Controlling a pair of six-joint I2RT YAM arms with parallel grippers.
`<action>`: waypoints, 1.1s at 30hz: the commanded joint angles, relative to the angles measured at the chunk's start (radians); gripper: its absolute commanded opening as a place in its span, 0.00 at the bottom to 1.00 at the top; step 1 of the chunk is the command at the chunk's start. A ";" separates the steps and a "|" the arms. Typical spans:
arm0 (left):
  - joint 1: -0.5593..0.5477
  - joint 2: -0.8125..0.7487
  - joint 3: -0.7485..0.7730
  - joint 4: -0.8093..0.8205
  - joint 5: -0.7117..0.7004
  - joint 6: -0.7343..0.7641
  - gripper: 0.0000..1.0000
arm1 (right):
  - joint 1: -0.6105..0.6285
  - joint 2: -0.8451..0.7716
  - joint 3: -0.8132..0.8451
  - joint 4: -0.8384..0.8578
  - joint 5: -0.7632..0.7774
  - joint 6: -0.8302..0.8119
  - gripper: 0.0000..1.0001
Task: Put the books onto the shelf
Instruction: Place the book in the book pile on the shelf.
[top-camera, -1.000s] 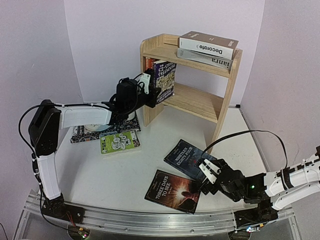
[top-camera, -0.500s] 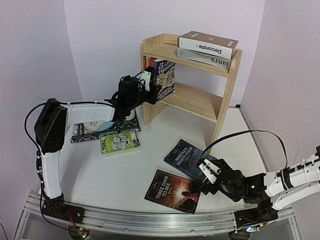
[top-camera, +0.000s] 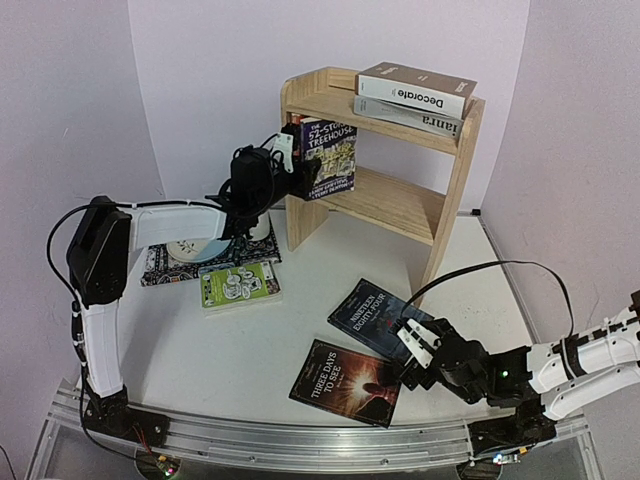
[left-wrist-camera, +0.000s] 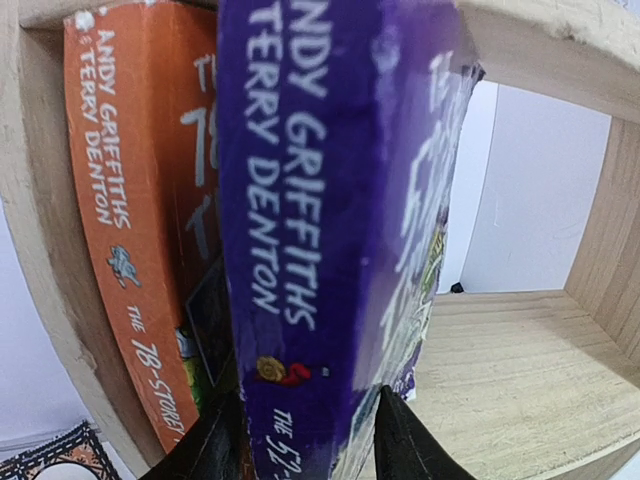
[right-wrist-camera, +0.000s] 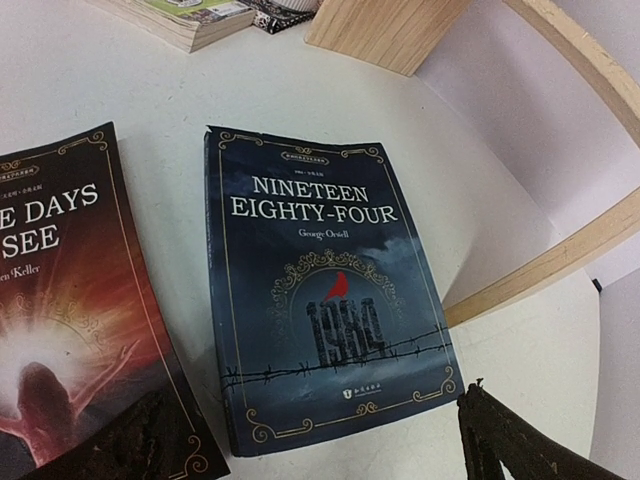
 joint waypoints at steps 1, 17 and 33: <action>0.004 -0.078 0.034 0.057 -0.015 -0.006 0.46 | -0.005 0.009 0.012 0.020 0.009 -0.003 0.98; 0.004 -0.084 0.048 0.054 -0.020 -0.002 0.16 | -0.005 0.016 0.014 0.020 0.005 -0.005 0.98; 0.005 0.017 0.181 0.043 -0.050 0.059 0.17 | -0.006 0.013 0.012 0.020 0.005 -0.005 0.98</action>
